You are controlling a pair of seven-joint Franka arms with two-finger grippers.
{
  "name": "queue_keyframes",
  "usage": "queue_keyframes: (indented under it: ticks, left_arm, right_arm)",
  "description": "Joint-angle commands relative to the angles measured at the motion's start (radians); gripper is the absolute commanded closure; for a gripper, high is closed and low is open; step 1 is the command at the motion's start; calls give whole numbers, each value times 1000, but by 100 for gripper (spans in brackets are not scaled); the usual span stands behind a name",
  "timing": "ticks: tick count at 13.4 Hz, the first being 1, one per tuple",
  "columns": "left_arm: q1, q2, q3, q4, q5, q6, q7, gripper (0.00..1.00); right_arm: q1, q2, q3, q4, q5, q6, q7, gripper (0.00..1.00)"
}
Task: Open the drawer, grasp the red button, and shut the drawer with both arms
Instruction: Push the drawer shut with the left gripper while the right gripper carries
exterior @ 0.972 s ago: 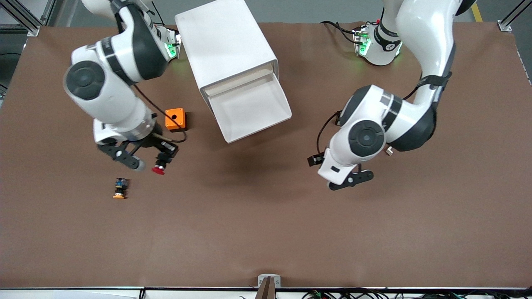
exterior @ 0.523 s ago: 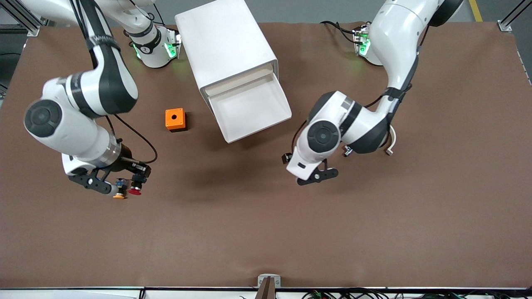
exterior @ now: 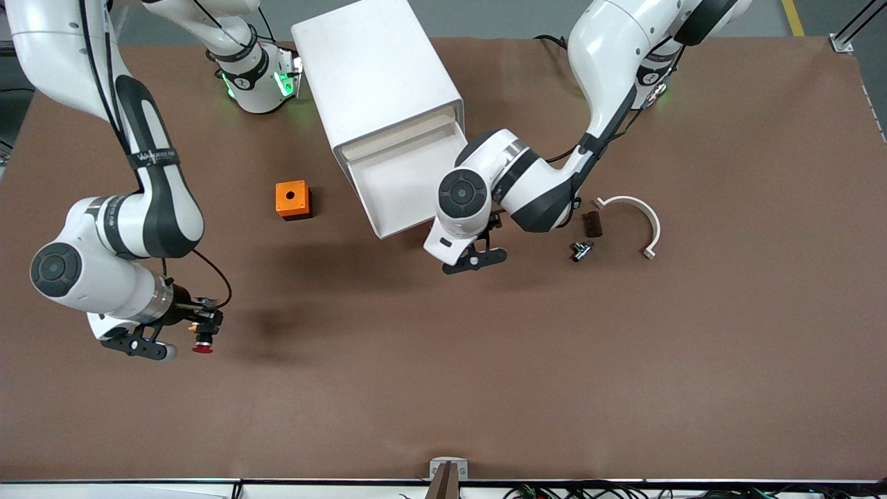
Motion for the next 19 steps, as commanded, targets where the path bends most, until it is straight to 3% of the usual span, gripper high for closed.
queue_keyframes:
  ticks: [1,5,10,13,16,17,18,19]
  left_arm:
    - [-38,2,4,-3,-12,3,-55,0]
    - [-83,-3,3,-4,-50,-1,-123,0]
    - [-131,-9,-31,-9,-93,-112,-201,0]
    - [-146,-1,-82,-9,-95,-124,-244,0]
    - [-180,2,-82,-9,-98,-123,-246,0]
    - [-192,2,-82,-9,-103,-121,-246,0]
    - [-190,-1,-82,-9,-103,-121,-246,0]
    - [-186,-3,-82,-7,-103,-121,-246,0]
  right_arm:
    - [-66,72,19,6,2,39,-116,100]
    - [-59,79,20,-100,5,143,-115,100]
    - [30,69,20,-111,10,85,20,100]
    - [33,63,20,-146,10,81,29,99]
    - [42,49,20,-168,10,73,66,97]
    - [39,52,20,-168,8,73,64,91]
    - [39,51,20,-168,8,68,67,79]
    - [39,52,20,-163,10,52,74,56]
